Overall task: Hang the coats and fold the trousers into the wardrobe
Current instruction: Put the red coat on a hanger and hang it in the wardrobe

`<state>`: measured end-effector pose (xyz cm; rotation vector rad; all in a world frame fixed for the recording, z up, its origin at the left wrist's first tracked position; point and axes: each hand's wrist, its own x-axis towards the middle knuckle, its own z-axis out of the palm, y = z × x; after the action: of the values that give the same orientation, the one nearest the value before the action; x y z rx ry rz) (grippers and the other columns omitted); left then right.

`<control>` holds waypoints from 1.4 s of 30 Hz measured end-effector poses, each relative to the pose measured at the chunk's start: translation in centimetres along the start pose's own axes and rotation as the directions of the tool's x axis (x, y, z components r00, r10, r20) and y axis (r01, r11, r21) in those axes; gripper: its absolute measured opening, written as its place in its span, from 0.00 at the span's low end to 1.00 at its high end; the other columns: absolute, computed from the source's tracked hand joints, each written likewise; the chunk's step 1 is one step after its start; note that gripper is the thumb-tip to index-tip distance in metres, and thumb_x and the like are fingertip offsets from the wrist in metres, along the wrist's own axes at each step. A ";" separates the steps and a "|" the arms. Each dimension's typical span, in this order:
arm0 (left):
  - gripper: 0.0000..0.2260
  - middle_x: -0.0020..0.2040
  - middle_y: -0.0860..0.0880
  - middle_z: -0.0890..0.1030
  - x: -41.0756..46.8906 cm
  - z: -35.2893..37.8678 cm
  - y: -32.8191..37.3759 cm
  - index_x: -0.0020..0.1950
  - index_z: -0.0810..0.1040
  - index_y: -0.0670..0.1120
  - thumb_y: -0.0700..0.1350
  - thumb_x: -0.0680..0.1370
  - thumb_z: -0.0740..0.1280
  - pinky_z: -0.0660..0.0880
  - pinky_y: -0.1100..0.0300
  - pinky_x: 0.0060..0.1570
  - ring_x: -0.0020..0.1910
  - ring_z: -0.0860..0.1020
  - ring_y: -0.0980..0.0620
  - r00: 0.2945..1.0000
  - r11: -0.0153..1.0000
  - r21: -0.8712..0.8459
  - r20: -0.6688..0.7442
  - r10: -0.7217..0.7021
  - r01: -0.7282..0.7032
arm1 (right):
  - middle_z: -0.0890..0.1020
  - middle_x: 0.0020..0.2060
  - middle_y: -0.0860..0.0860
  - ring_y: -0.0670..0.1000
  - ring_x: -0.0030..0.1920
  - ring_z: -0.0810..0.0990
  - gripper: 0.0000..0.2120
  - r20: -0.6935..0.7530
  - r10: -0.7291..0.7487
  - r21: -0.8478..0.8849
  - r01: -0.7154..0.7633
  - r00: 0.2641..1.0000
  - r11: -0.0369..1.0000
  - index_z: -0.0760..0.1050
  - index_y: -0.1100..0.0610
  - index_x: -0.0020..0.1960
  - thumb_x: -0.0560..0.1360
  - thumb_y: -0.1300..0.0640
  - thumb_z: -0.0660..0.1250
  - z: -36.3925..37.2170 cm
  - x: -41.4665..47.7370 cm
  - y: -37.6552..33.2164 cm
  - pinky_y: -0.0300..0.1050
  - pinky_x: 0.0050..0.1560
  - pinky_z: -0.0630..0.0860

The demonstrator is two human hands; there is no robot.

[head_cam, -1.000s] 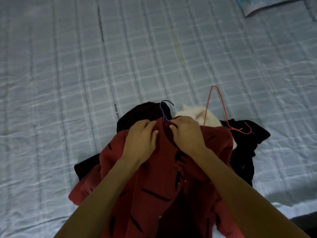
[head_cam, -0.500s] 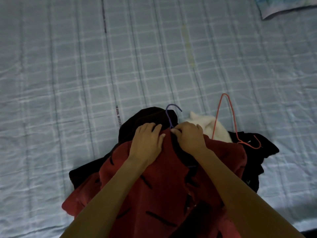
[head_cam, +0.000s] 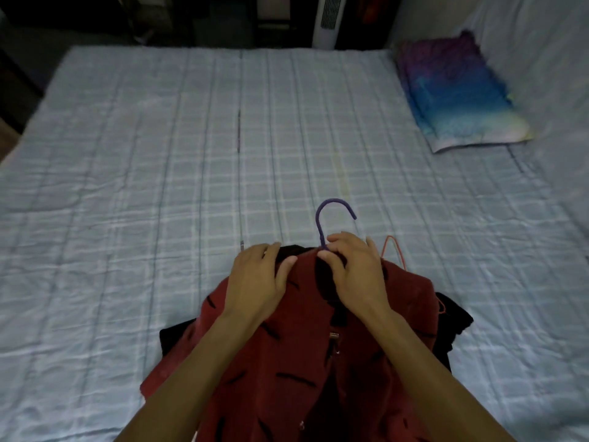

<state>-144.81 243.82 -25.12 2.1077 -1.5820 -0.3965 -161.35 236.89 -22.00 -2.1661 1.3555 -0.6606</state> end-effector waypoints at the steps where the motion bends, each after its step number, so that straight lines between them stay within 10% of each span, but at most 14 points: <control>1: 0.26 0.55 0.43 0.81 -0.6 -1.4 0.6 0.61 0.77 0.42 0.59 0.79 0.52 0.72 0.49 0.59 0.55 0.77 0.44 0.999 1.000 -0.003 -0.032 -0.008 0.008 | 0.80 0.54 0.46 0.46 0.62 0.72 0.07 -0.025 -0.024 -0.020 0.023 0.999 1.000 0.80 0.53 0.47 0.77 0.52 0.65 -1.0 -0.4 -1.3 0.56 0.73 0.51; 12: 0.27 0.57 0.46 0.80 -8.4 -16.5 4.2 0.62 0.77 0.43 0.59 0.80 0.49 0.69 0.50 0.61 0.58 0.76 0.46 0.917 0.993 0.088 -0.398 -0.037 0.078 | 0.80 0.54 0.45 0.45 0.63 0.72 0.07 -0.205 -0.389 0.071 0.410 0.898 0.909 0.81 0.53 0.46 0.75 0.53 0.64 -9.0 -4.1 -14.5 0.54 0.74 0.49; 24: 0.23 0.51 0.47 0.81 -24.3 -31.7 7.7 0.58 0.78 0.45 0.58 0.80 0.52 0.70 0.52 0.55 0.52 0.77 0.46 0.695 0.854 0.320 -0.716 -0.066 0.411 | 0.81 0.52 0.48 0.50 0.61 0.75 0.05 -0.355 -0.721 0.067 0.785 0.595 0.616 0.82 0.55 0.46 0.74 0.56 0.69 -14.3 -10.8 -31.2 0.58 0.73 0.53; 42: 0.23 0.54 0.46 0.80 -51.6 -46.8 2.5 0.59 0.77 0.46 0.59 0.78 0.51 0.74 0.50 0.52 0.52 0.78 0.43 0.339 0.695 0.178 -0.935 -0.101 0.697 | 0.81 0.50 0.51 0.52 0.55 0.79 0.06 -0.407 -0.862 0.161 0.953 0.302 0.258 0.82 0.59 0.46 0.73 0.57 0.71 -8.8 -28.3 -54.9 0.58 0.69 0.62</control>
<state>-138.79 301.67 13.30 2.4436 -0.4489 1.0797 -141.07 282.31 15.68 -2.4031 -0.2491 -1.5061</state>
